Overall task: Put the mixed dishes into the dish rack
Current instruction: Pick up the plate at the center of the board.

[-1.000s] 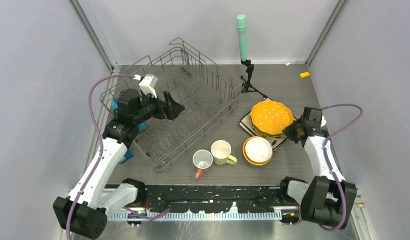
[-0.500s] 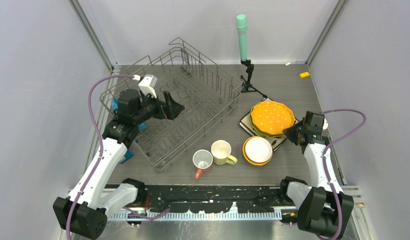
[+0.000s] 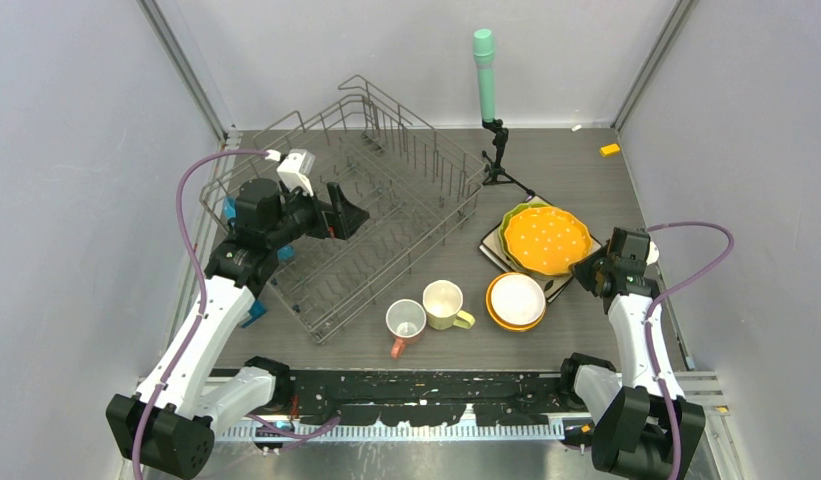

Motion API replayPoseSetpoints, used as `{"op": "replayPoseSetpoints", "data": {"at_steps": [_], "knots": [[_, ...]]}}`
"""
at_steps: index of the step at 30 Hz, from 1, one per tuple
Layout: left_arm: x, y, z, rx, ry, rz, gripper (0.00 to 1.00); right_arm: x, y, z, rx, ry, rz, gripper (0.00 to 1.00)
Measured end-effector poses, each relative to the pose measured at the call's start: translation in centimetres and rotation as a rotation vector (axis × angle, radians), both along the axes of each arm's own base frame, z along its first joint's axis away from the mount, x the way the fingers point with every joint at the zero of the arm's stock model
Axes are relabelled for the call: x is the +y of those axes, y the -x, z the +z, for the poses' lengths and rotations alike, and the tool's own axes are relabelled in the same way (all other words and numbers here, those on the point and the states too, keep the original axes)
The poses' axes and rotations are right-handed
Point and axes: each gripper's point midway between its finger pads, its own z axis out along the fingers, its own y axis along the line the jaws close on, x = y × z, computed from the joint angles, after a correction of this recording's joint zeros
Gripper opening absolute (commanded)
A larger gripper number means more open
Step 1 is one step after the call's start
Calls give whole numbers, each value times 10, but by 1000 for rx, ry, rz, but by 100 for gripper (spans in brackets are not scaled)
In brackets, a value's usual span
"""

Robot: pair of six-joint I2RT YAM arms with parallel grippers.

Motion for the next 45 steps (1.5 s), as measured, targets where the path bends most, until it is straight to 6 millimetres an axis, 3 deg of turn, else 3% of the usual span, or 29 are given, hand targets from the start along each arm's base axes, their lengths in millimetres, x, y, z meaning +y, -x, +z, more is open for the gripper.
{"op": "replayPoseSetpoints", "data": {"at_steps": [6, 13, 20, 27, 32, 39, 42, 45], "knots": [[0, 0, -1, 2, 0, 0, 100, -3, 9, -7, 54, 21, -2, 1], [0, 0, -2, 5, -1, 0, 100, -6, 8, -11, 81, 38, 8, 11], [0, 0, -3, 6, -1, 0, 100, -8, 1, -13, 80, 41, 11, 32], [1, 2, -8, 15, -4, 0, 100, -11, -10, -9, 39, 49, 11, 42], [1, 3, -8, 14, -3, 1, 100, -10, -19, -5, -8, 44, 16, 44], [2, 5, -6, 5, -1, 2, 100, -7, -20, -15, -8, 17, 17, 50], [3, 6, -5, -1, 0, 6, 100, -6, -19, -18, -1, 15, 17, 50], [3, 7, -5, -2, 0, 8, 100, -6, -19, -20, -2, 16, 17, 42]]}}
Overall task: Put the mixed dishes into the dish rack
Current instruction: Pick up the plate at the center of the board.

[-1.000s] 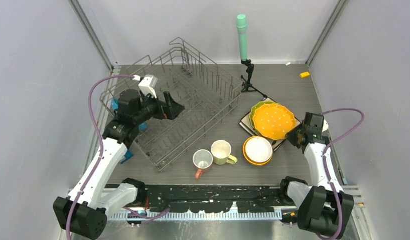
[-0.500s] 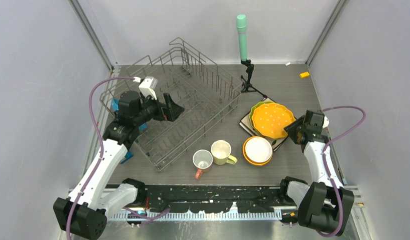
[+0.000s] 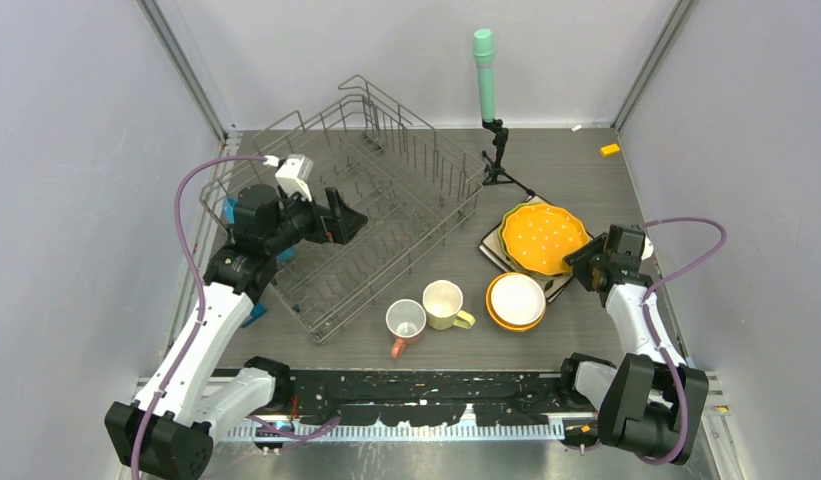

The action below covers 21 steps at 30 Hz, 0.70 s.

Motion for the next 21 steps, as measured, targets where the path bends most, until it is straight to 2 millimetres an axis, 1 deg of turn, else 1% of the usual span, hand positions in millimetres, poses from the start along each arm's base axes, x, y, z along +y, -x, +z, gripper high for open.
{"op": "replayPoseSetpoints", "data": {"at_steps": [1, 3, 9, 10, 11, 13, 21], "knots": [[0, 0, 0, 0, 0, 0, 100, 0, 0, -1, 2, -1, 0, 39], [0, 0, -1, 2, 0, 0, 100, 1, -4, 0, -15, -6, 4, 27], [0, 0, -1, 3, 1, 1, 100, 1, -10, 1, -50, -17, -1, 10], [0, 0, 0, 2, 1, 1, 100, 1, -10, 1, -52, -18, -4, 8], [0, 0, -1, 3, 1, 1, 100, 1, -9, 0, -48, -17, -6, 3], [0, 0, -1, 3, 1, 1, 100, 0, -8, -1, -50, -11, -6, 1], [0, 0, -1, 5, 5, 2, 100, 1, 0, 2, -42, -2, -7, 0]]}}
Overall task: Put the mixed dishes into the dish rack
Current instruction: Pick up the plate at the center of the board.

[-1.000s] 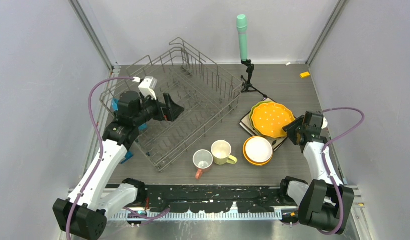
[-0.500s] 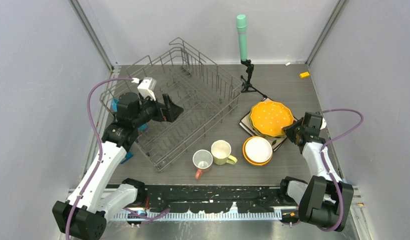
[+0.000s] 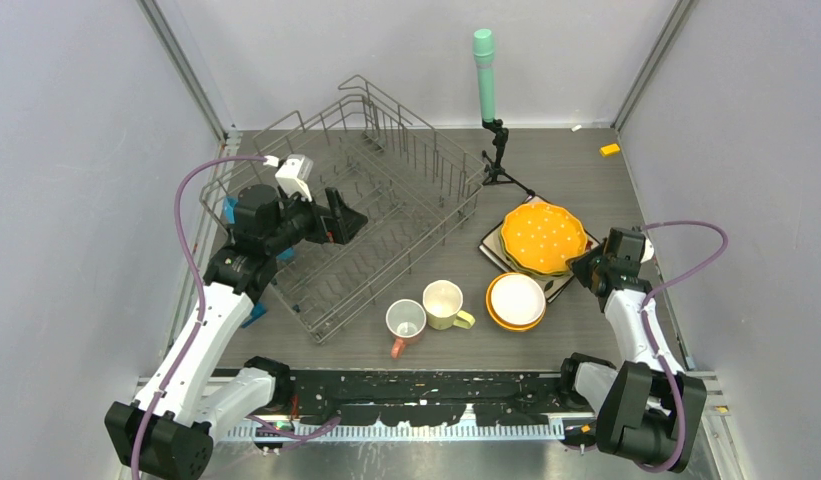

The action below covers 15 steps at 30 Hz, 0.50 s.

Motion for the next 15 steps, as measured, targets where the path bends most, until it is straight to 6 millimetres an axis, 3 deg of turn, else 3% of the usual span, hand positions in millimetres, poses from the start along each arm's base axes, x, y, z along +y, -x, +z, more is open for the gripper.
{"op": "replayPoseSetpoints", "data": {"at_steps": [15], "knots": [[0, 0, 0, 6, 9, 3, 98, 3, 7, 8, -41, -83, -48, 1]]}}
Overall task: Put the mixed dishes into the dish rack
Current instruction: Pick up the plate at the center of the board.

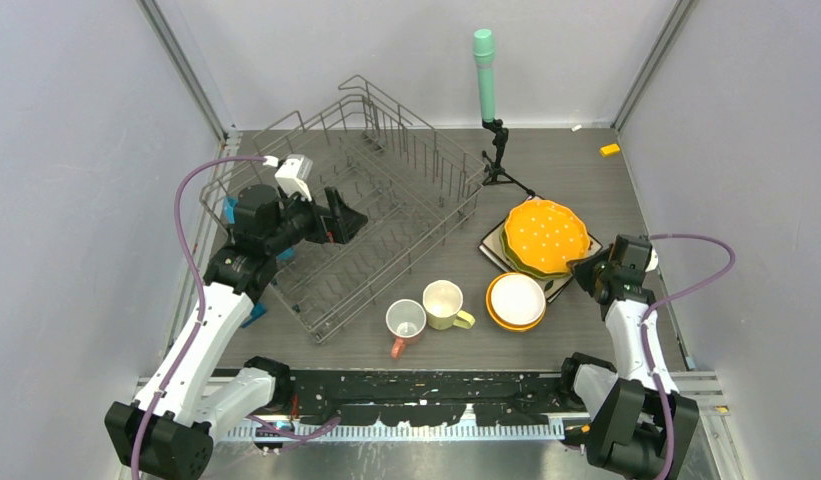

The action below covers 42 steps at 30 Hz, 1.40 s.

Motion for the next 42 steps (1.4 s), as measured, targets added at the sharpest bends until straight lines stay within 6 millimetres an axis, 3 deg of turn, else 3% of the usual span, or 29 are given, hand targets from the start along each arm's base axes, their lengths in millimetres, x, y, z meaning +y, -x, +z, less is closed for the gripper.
{"op": "replayPoseSetpoints", "data": {"at_steps": [12, 28, 36, 42], "knots": [[0, 0, 0, 4, 5, 1, 98, -2, -3, 11, -79, -37, -32, 0], [-9, -1, -6, 61, 51, -23, 98, 11, -3, 30, -156, -28, 55, 0], [-21, -6, -19, 145, 69, -67, 98, 19, -6, 60, -243, -21, 107, 0], [-27, -4, -18, 169, 95, -96, 98, 29, -8, 98, -346, -18, 170, 0]]}}
